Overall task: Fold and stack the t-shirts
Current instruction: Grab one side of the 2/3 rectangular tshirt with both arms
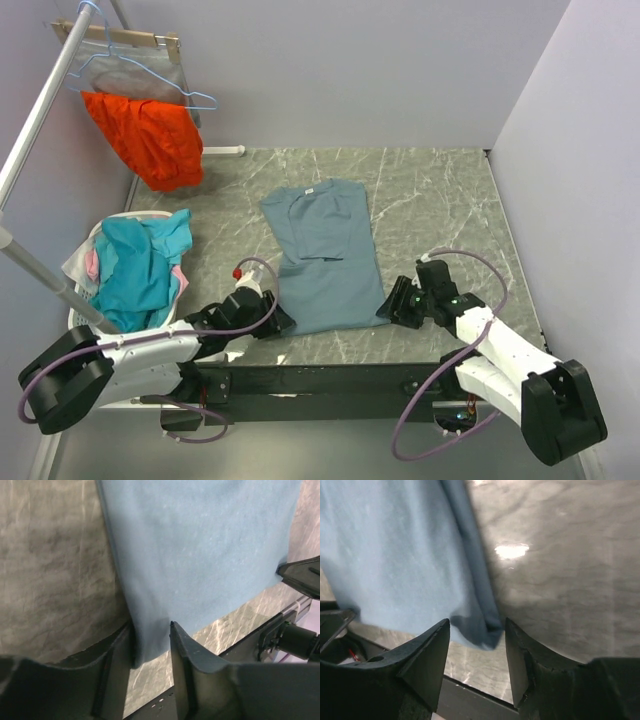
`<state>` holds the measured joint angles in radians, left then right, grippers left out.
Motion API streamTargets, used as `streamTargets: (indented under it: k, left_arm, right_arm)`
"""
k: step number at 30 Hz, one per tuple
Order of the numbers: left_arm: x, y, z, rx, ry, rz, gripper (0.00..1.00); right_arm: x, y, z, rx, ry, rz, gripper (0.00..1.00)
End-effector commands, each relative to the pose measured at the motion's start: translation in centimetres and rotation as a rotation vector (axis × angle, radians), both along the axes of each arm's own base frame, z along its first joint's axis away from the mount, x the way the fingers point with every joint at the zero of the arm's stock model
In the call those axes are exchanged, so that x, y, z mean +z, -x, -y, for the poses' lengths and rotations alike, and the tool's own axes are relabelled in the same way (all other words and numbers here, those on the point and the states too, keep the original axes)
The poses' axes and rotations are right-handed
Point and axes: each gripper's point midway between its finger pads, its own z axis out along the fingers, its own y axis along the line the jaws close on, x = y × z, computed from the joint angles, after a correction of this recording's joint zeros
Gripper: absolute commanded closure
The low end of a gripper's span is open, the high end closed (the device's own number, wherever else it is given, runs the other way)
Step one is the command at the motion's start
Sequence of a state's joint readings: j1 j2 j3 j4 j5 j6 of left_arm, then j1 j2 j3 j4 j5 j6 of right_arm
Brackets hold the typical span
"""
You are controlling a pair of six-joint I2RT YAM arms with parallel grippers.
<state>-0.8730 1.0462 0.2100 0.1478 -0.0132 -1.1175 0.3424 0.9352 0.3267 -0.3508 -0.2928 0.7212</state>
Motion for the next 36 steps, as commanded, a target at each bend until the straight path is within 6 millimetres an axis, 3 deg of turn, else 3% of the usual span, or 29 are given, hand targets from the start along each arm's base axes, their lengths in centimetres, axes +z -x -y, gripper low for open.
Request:
streamTargets:
  k: [1,4,5,7,8,11,15,22,27,31,33,36]
  left_arm:
    - [-2.5,2.1,-1.4,0.004,-0.037,-0.078,0.65]
    - [-3.0,2.4,-1.5,0.001,-0.047,-0.088,0.76]
    - [-2.8,2.3,-1.4,-0.001,-0.045,-0.085,0.8]
    - [-3.0,2.1,-1.4,-0.002,-0.064,-0.081,0.92]
    - [-2.7,1.7,-1.1,0.001,-0.067,-0.072,0.97]
    - [-2.6,1.1,-0.8,-0.01,-0.102,-0.067,0.99]
    - [-1.8,1.4,-0.6,-0.02,-0.119,-0.075,0.99]
    - [1.2,3.3,-1.2,-0.018,-0.08,-0.087,0.99]
    - [3.3,4.2,-2.0,-0.003,-0.063,-0.098,0.99]
    - [7.2,2.6,-1.9,0.044,-0.023,-0.006,0.99]
    - [8.1,1.5,-2.2,0.082,-0.042,0.038,0.99]
    - [9.3,-0.3,-2.4,0.133,-0.097,0.095,0.99]
  right_arm:
    - [-0.5,0.6,-1.7,0.057,-0.055,-0.016,0.47]
    - [-0.7,0.5,-2.5,0.084,-0.06,-0.023,0.54]
    - [-0.9,0.3,-2.6,0.086,-0.057,-0.021,0.67]
    - [-0.6,-0.3,-2.8,0.093,-0.056,0.003,0.73]
    - [-0.6,-0.6,-2.8,0.098,-0.046,0.011,0.86]
    - [0.6,-1.6,-3.2,0.116,-0.052,0.058,1.0]
    - [2.7,-1.2,-4.0,0.145,-0.1,0.114,1.0]
    - [3.4,2.1,-4.2,0.184,-0.138,0.099,1.0]
    - [5.2,3.4,-4.7,0.222,-0.179,0.115,1.0]
    - [8.7,1.9,-4.8,0.235,-0.16,0.222,1.0]
    - [10.8,0.4,-4.9,0.227,-0.14,0.286,1.0]
    - [12.0,-1.9,-4.8,0.223,-0.063,0.336,1.0]
